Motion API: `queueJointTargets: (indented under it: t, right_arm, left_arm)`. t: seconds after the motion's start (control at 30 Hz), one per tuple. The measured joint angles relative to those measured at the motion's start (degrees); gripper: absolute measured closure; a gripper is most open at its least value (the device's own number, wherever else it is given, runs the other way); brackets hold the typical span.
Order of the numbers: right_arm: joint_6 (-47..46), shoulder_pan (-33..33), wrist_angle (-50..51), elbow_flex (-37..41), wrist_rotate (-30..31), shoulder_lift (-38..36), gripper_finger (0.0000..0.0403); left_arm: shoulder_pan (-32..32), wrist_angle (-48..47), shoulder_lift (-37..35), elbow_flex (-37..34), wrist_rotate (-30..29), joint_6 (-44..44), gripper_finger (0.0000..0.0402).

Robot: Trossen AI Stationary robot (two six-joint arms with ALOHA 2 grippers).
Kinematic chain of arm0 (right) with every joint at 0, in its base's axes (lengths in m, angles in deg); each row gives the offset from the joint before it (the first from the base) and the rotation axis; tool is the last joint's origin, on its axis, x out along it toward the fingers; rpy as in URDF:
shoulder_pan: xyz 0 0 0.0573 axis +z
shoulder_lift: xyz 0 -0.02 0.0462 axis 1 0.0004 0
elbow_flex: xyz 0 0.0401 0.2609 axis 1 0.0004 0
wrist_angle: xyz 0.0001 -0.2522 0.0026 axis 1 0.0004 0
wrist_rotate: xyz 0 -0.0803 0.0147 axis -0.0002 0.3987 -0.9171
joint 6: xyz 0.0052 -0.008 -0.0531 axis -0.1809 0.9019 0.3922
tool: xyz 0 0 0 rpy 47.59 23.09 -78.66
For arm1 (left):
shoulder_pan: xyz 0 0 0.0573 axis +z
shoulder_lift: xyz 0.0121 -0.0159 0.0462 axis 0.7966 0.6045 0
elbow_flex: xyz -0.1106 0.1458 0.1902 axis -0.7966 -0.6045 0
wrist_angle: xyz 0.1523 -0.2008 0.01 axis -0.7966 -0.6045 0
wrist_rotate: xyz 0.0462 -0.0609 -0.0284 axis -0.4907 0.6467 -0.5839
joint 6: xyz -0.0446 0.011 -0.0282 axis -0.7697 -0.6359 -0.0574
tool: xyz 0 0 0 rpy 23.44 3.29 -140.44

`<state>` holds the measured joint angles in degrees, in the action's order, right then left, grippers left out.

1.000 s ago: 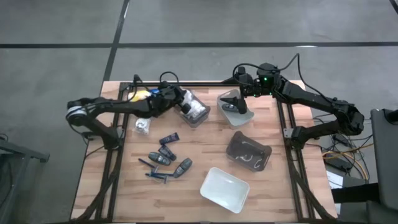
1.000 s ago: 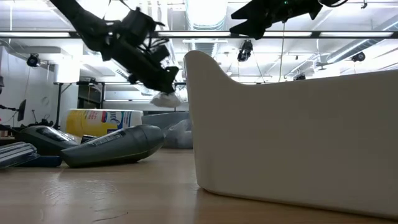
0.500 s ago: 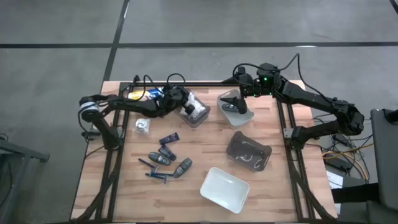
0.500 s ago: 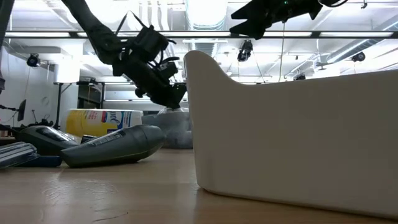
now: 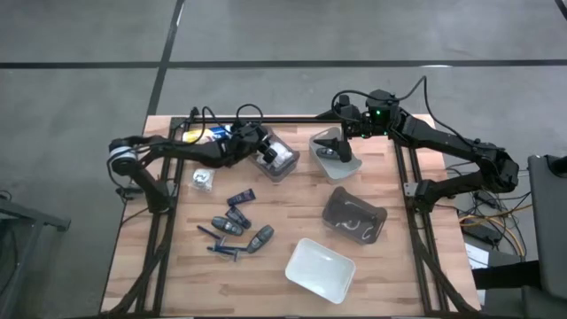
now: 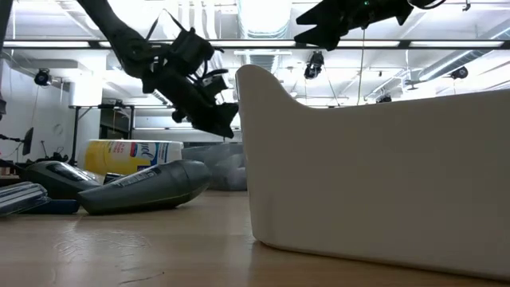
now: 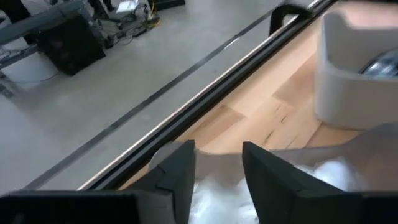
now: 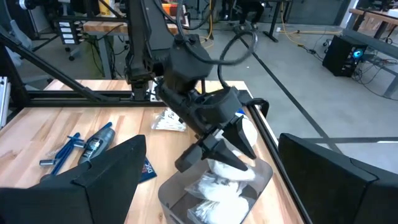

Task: Pick & Place Travel size toiletries
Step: Put the white cotton pack into the top black bin

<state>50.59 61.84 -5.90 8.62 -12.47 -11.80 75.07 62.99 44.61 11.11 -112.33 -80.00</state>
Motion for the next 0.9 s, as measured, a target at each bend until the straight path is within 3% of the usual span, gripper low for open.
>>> queueJointTargets:
  t: [0.53,0.9]
  right_arm:
    - [0.0,0.0,0.0,0.0,0.0,0.0,0.0039]
    - [0.0,0.0,0.0,0.0,0.0,0.0,0.0039]
  left_arm:
    - [-3.6,-3.8,-9.2,-1.0,0.0,1.3,0.0248]
    - [-7.0,-14.8,-18.6,-4.1,0.0,0.3,0.0248]
